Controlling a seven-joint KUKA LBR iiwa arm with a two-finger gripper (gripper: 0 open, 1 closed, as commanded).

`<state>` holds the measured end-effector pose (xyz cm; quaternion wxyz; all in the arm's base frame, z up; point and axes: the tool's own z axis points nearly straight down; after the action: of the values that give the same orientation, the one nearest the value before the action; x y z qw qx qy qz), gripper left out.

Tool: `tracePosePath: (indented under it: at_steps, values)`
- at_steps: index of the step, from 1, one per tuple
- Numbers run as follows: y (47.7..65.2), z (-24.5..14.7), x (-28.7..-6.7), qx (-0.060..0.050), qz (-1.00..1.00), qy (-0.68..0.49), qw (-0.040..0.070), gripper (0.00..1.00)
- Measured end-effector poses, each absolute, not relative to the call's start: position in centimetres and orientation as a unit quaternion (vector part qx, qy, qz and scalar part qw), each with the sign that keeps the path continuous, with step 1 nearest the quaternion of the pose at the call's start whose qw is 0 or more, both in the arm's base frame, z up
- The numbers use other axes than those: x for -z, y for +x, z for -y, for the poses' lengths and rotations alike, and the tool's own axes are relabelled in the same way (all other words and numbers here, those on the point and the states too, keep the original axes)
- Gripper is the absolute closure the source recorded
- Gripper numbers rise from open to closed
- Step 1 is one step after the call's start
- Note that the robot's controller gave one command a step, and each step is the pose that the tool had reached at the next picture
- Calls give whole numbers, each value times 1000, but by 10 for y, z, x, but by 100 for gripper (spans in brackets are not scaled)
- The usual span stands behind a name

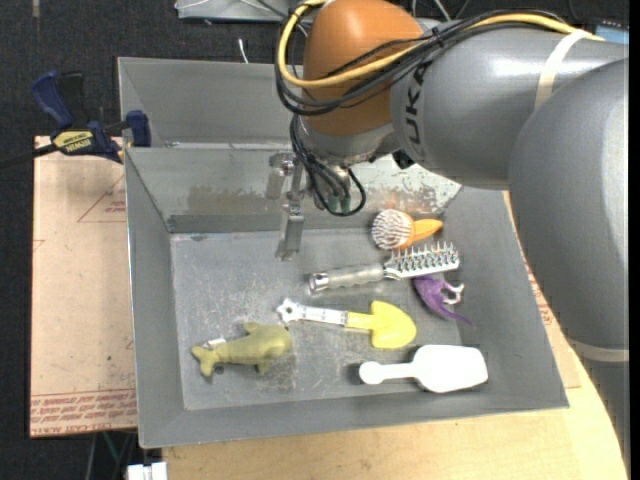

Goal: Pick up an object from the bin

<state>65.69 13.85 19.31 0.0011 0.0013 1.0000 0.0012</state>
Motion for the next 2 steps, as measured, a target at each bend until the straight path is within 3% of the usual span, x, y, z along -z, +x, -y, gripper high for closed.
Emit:
tracePosePath:
  at_steps: [1,2]
  values:
    - [647,-120,-161,-2,-1000,5,1,0]
    - [618,-111,-146,-2,-1000,-11,4,0]
